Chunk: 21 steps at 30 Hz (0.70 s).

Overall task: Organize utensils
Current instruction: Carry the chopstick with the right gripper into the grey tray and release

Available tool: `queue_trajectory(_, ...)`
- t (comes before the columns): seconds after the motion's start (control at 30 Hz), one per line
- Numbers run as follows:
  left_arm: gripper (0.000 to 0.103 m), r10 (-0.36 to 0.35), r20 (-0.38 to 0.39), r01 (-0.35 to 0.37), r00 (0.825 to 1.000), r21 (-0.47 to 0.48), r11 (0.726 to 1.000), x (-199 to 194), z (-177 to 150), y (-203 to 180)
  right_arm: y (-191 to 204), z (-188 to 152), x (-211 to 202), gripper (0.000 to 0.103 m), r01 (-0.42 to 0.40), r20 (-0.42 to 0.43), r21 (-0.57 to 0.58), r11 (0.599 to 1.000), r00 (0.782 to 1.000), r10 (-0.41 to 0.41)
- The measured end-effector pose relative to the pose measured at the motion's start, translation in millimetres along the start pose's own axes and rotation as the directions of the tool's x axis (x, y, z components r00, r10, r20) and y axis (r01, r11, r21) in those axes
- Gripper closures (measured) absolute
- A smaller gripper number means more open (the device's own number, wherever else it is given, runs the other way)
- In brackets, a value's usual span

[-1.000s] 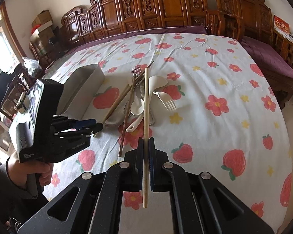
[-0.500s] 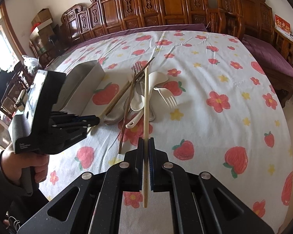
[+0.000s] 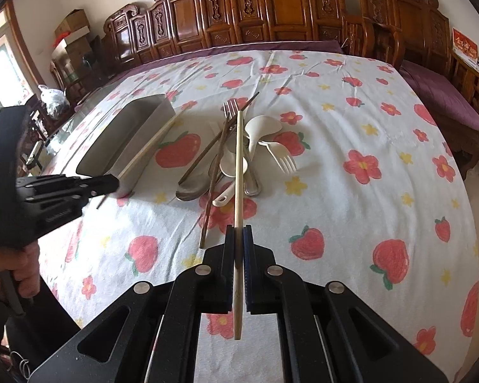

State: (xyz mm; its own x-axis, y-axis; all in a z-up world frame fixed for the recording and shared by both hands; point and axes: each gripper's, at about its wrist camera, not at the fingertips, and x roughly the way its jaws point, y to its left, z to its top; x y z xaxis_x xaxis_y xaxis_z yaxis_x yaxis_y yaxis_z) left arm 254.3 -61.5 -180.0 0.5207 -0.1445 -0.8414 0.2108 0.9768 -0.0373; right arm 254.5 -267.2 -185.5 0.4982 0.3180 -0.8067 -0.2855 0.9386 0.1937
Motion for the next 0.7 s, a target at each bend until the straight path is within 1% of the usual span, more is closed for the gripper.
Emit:
queue_trajectory(0.2,0.099,-0.019,0.051,0.021,0.998,-0.026,0.999,-19.1,4.2,14.3,13.3,3.7,-0.9,0.097,-0.010,0.009,-0.011,1.000,1.000,0.010)
queue_trajectory(0.33,0.099,-0.027,0.082,0.031,0.996,-0.045,0.999,-29.7,8.4,28.6,28.4,12.7,-3.3,0.097,-0.016,0.023,-0.035,0.999,1.000,0.017)
queue_trajectory(0.7,0.099,-0.024,0.126,0.036,0.992,-0.094,0.995,-44.3,12.7,80.0,81.4,53.4,3.8,0.097,-0.044,0.045,-0.100,0.994,0.998,0.049)
